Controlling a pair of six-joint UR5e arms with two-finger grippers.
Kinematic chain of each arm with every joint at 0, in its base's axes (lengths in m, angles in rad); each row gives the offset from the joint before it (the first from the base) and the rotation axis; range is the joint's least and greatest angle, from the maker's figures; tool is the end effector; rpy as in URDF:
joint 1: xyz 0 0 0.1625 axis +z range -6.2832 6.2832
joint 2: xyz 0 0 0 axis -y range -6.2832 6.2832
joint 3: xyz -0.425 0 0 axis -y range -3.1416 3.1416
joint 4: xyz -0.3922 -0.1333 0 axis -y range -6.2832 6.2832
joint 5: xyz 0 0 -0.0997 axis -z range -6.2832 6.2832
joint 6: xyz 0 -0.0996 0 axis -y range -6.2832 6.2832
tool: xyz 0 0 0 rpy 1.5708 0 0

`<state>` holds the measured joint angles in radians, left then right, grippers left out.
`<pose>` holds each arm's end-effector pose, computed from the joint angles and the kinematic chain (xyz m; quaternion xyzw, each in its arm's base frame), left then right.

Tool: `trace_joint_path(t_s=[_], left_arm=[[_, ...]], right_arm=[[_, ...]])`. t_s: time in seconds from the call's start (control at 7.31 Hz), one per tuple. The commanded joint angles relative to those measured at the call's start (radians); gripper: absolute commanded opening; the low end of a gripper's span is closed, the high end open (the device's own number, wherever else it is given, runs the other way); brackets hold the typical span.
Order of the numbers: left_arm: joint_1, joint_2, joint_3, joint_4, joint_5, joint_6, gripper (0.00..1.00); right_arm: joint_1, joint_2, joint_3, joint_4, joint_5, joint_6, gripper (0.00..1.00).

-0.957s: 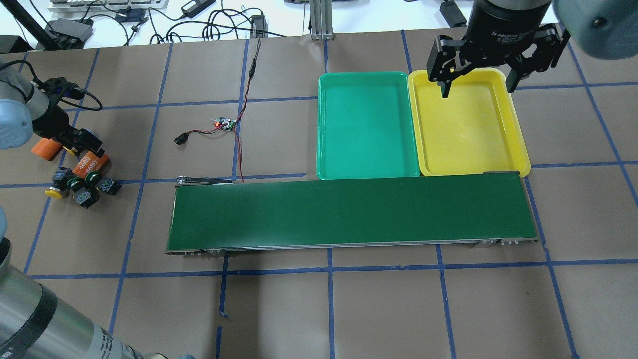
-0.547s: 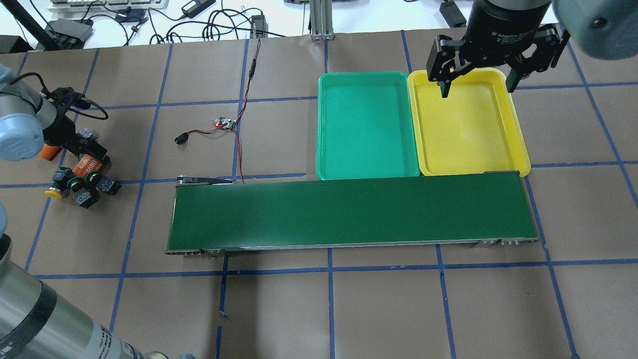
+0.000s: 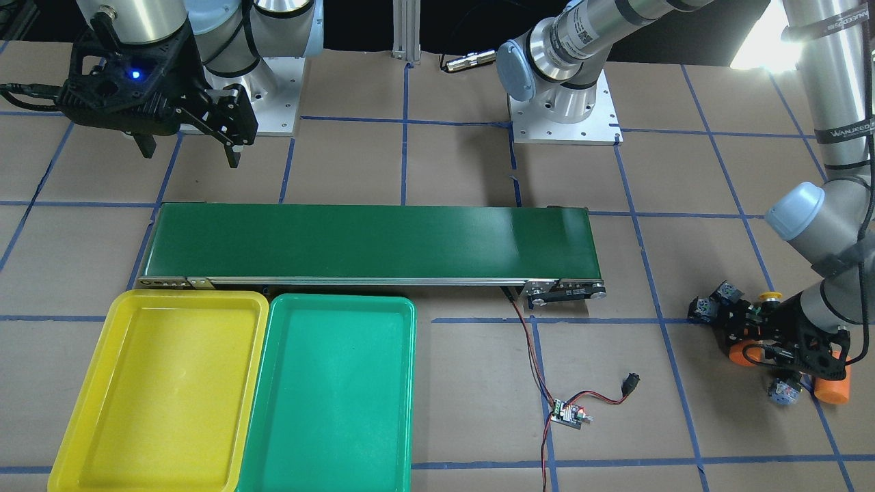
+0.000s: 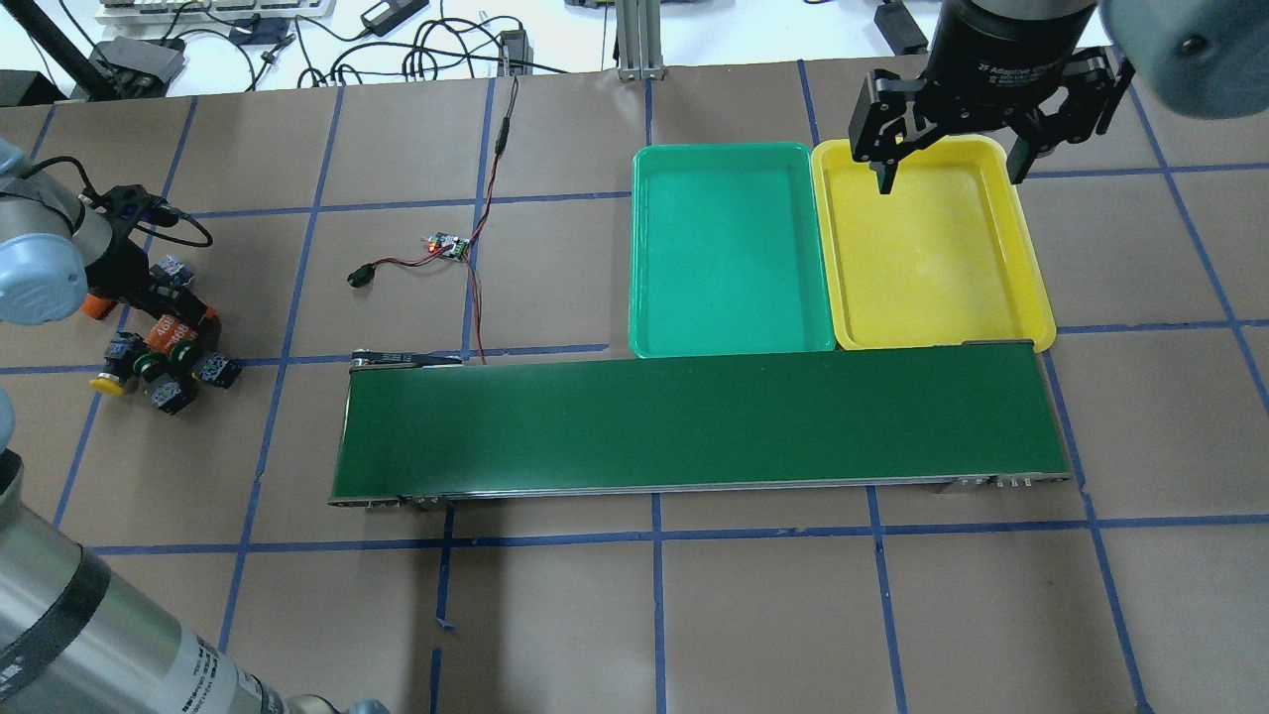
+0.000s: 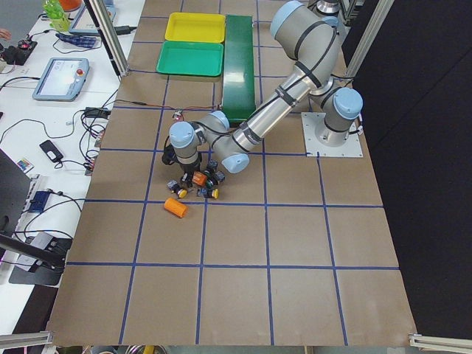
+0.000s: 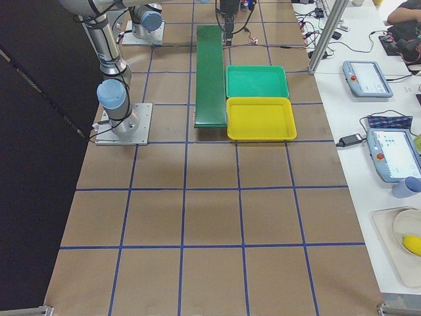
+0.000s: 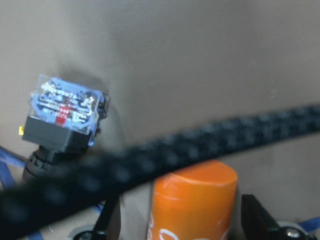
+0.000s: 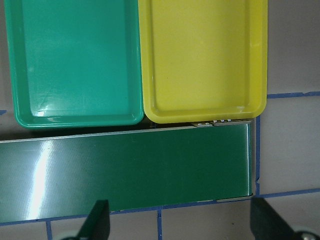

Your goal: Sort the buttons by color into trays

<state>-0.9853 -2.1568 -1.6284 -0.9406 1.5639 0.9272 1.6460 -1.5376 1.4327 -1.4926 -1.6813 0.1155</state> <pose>0.2459 -0.6134 0.1803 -0.1700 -0.9854 -0.0025 0.0071 0.1600 -0.4958 0.5320 -0.0209 -0.9982 0.0185 0.0537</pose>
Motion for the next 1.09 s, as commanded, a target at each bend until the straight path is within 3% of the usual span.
trace_joint_path(t_s=[0.0,0.27,0.55,0.96], left_arm=[[-0.015,0.037,-0.001,-0.012,-0.004,0.069,0.0],[-0.065,0.136,-0.018,-0.092,-0.063,0.175,0.0],[-0.183,0.294,-0.057,-0.327,-0.058,0.275,0.0],[-0.369,0.464,-0.248,-0.328,-0.045,0.363,0.0]], right_arm=[[0.0,-0.001,0.0,0.0,0.0,0.001,1.0],[0.0,0.0,0.0,0.0,0.0,0.001,1.0],[0.0,0.001,0.0,0.0,0.0,0.001,1.0],[0.0,0.001,0.0,0.0,0.0,0.001,1.0]])
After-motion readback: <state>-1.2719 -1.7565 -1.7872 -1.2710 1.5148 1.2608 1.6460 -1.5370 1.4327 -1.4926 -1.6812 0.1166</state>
